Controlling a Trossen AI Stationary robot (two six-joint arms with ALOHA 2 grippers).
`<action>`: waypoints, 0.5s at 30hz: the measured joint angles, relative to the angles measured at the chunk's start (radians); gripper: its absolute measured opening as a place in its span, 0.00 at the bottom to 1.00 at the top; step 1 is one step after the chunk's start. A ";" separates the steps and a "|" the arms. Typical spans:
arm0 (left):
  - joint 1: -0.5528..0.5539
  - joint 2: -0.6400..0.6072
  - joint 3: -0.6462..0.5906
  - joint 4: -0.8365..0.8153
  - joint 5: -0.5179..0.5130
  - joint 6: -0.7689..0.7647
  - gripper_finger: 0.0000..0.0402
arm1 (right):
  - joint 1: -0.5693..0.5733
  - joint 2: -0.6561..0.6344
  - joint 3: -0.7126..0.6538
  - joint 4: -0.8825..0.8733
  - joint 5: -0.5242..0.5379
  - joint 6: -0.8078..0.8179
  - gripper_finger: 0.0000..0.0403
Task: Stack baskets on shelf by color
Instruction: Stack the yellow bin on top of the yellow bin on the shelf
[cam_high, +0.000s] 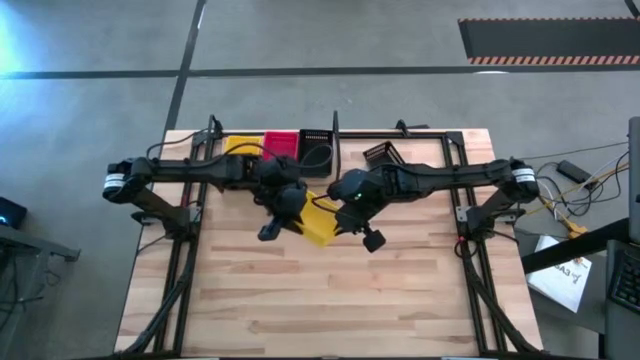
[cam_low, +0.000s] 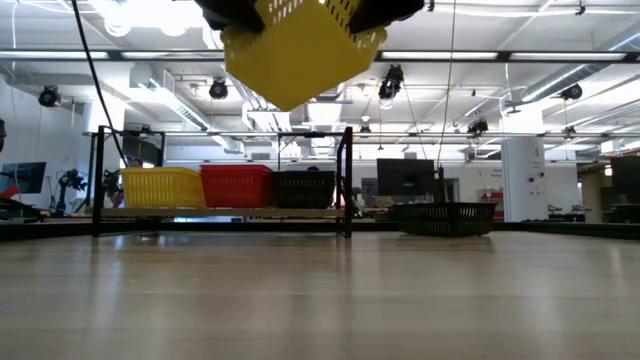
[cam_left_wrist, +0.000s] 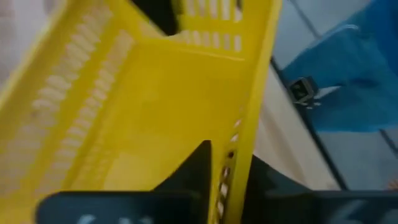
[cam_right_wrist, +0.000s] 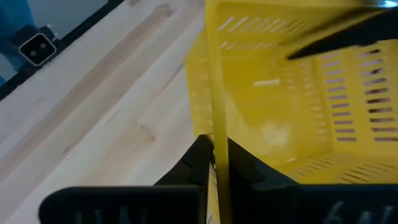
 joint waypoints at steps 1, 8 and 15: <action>0.000 0.000 -0.004 -0.002 0.020 -0.001 0.04 | 0.000 0.004 0.000 0.016 0.006 -0.011 0.05; -0.010 0.000 -0.033 0.015 0.047 -0.014 0.00 | -0.006 0.040 0.008 0.065 0.036 -0.095 0.25; -0.012 0.000 -0.082 0.016 0.033 -0.113 0.00 | -0.006 0.032 0.070 0.088 0.026 -0.168 0.45</action>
